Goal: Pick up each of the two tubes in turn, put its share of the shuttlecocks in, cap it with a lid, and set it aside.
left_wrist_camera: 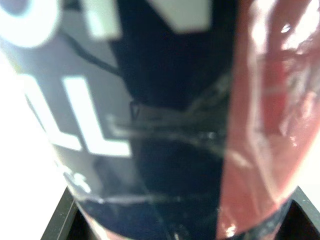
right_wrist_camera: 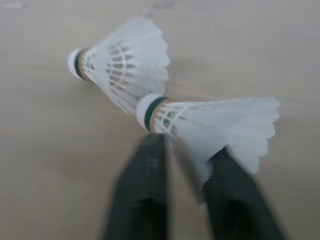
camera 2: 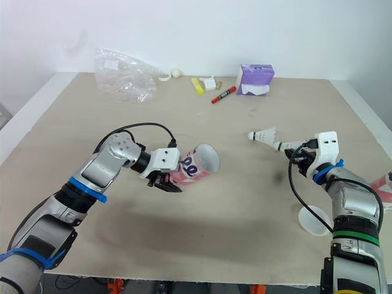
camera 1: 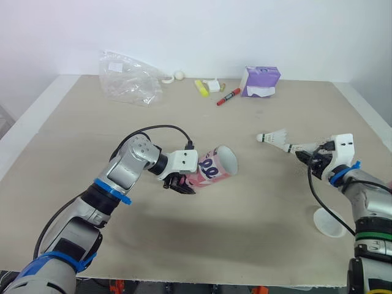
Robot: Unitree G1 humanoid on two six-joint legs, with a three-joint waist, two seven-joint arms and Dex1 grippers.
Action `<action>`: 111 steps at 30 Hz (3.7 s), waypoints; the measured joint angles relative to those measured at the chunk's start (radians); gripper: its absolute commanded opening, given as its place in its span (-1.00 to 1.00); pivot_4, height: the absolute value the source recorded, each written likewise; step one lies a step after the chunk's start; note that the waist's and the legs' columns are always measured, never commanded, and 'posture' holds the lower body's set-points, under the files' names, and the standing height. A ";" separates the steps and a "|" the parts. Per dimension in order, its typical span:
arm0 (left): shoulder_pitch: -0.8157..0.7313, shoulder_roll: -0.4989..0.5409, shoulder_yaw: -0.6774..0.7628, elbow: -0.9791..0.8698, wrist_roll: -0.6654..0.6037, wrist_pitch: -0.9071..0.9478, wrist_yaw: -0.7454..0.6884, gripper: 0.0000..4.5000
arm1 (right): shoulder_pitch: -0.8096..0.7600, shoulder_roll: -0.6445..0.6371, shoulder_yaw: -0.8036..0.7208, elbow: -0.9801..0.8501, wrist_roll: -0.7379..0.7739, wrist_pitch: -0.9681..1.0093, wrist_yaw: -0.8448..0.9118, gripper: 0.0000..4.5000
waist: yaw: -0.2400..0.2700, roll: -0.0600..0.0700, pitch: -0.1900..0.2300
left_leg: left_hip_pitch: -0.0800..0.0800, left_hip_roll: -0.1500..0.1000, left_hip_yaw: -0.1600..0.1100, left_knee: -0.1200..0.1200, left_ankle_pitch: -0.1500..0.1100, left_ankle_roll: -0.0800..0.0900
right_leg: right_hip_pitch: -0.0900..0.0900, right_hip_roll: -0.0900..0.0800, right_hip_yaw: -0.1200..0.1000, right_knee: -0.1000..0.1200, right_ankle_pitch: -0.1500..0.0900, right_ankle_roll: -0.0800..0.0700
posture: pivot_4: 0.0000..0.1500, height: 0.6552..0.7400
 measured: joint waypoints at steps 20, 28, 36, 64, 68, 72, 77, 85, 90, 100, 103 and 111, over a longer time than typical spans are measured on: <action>-0.001 -0.005 0.002 0.009 -0.010 0.003 -0.008 0.14 | 0.210 -0.369 0.018 -0.721 -0.025 -0.250 0.328 -0.98 | -0.001 0.006 0.000 | 0.002 0.000 0.002 0.000 -0.001 0.002 | 0.000 0.001 0.003 0.000 -0.004 0.009 | 1.00 1.00; -0.014 -0.018 -0.003 0.029 -0.015 -0.001 -0.020 0.14 | 0.221 -0.399 0.183 -1.062 0.017 -0.259 0.444 -0.98 | 0.002 0.004 0.001 | 0.000 -0.001 0.002 0.002 -0.001 0.002 | 0.000 0.000 0.005 -0.001 -0.001 0.005 | 1.00 1.00; -0.016 -0.017 -0.004 0.033 -0.018 -0.002 -0.021 0.14 | 0.111 -0.345 0.276 -1.065 -0.003 -0.234 0.438 -0.98 | 0.002 0.003 0.001 | 0.000 -0.002 0.002 0.002 -0.002 0.003 | 0.000 0.000 0.006 -0.001 -0.001 0.004 | 1.00 1.00; 0.003 -0.010 -0.007 -0.004 -0.020 0.019 -0.001 0.14 | -0.001 -0.034 0.088 -0.233 0.052 0.049 -0.025 0.97 | -0.002 0.000 -0.001 | 0.000 -0.003 0.008 0.002 -0.003 0.004 | -0.002 -0.001 0.013 -0.001 0.001 0.007 | 1.00 1.00; 0.010 -0.007 -0.006 -0.020 -0.020 0.023 0.002 0.14 | -0.074 -0.008 0.112 -0.104 0.017 -0.007 -0.005 0.97 | -0.001 0.000 -0.001 | 0.000 -0.003 0.008 0.002 -0.003 0.005 | -0.002 -0.001 0.012 -0.001 0.001 0.007 | 1.00 1.00; 0.016 -0.002 -0.006 -0.032 -0.020 0.028 0.003 0.14 | -0.112 0.016 0.118 -0.040 0.006 -0.011 0.024 0.97 | -0.003 0.000 -0.001 | 0.000 -0.003 0.008 0.002 -0.004 0.007 | -0.002 -0.001 0.013 -0.002 0.001 0.007 | 1.00 1.00; 0.021 -0.002 -0.005 -0.043 -0.020 0.040 0.010 0.14 | -0.130 0.055 0.144 0.041 -0.016 -0.038 0.038 0.97 | -0.002 0.000 -0.001 | 0.000 -0.003 0.008 0.002 -0.004 0.007 | -0.002 -0.001 0.013 -0.002 0.001 0.007 | 1.00 1.00; 0.023 -0.001 -0.005 -0.048 -0.020 0.044 0.015 0.14 | -0.218 0.093 0.149 0.142 -0.048 -0.080 0.050 0.97 | -0.004 0.001 -0.001 | 0.000 -0.003 0.008 0.002 -0.004 0.007 | -0.002 -0.001 0.013 -0.002 0.001 0.008 | 1.00 1.00; 0.024 -0.002 -0.005 -0.048 -0.021 0.044 0.016 0.14 | -0.262 0.112 0.151 0.214 -0.067 -0.106 0.049 0.87 | -0.003 0.001 -0.001 | 0.000 -0.004 0.009 0.002 -0.004 0.007 | -0.002 -0.001 0.014 -0.002 0.001 0.008 | 1.00 1.00; 0.028 -0.001 -0.004 -0.049 -0.021 0.044 0.020 0.14 | -0.310 0.125 0.149 0.325 -0.084 -0.163 0.039 -0.98 | -0.003 0.001 -0.001 | 0.000 -0.004 0.009 0.002 -0.004 0.007 | -0.002 -0.001 0.014 -0.002 0.001 0.008 | 1.00 1.00; 0.029 -0.001 -0.003 -0.052 -0.021 0.045 0.020 0.14 | -0.309 0.125 0.149 0.328 -0.088 -0.174 0.040 -0.98 | -0.003 0.001 -0.001 | 0.000 -0.004 0.009 0.002 -0.004 0.007 | -0.002 -0.001 0.014 -0.002 0.001 0.008 | 1.00 1.00; 0.034 -0.003 -0.001 -0.062 -0.023 0.047 0.021 0.14 | -0.138 0.044 0.166 -0.060 -0.100 -0.224 0.116 -0.98 | -0.001 0.004 0.000 | -0.001 -0.005 0.008 0.002 -0.005 0.008 | -0.003 -0.003 0.014 -0.002 0.000 0.009 | 1.00 1.00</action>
